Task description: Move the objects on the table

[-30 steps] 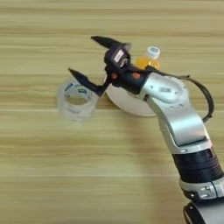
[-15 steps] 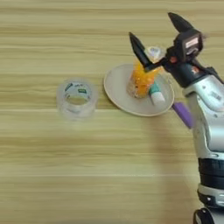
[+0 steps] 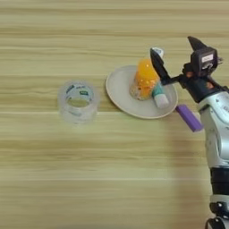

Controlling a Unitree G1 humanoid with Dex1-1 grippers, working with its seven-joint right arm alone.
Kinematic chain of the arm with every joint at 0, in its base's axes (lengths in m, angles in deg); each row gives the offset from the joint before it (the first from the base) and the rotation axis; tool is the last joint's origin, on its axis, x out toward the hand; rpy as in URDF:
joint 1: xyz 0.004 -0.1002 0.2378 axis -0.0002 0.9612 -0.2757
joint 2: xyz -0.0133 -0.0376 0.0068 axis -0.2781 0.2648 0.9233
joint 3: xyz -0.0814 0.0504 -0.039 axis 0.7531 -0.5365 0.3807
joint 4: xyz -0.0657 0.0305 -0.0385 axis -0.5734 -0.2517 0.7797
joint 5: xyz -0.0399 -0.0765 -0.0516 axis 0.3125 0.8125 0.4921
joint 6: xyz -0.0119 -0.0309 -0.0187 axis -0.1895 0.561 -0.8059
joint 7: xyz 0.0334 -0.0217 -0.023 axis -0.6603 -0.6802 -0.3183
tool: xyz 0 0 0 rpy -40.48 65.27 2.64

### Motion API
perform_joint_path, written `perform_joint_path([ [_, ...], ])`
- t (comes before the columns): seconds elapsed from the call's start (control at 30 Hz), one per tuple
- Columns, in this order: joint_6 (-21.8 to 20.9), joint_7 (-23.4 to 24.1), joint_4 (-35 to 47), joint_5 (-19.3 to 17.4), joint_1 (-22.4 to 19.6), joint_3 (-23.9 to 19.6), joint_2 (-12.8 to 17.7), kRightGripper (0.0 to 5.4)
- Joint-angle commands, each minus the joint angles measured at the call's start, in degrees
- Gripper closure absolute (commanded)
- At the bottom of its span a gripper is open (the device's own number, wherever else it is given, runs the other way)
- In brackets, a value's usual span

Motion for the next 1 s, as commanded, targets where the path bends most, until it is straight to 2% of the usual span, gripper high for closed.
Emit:
perform_joint_path([
  [0.03, -1.6, 0.6, -1.7, -0.6, -5.4, 0.6, 2.0, 0.05],
  [0.77, -2.2, 0.0, -10.4, -0.1, -8.5, 4.2, 1.9, 0.05],
  [1.0, -2.2, 0.1, -15.8, -0.5, -10.4, 4.4, 2.1, 0.05],
])
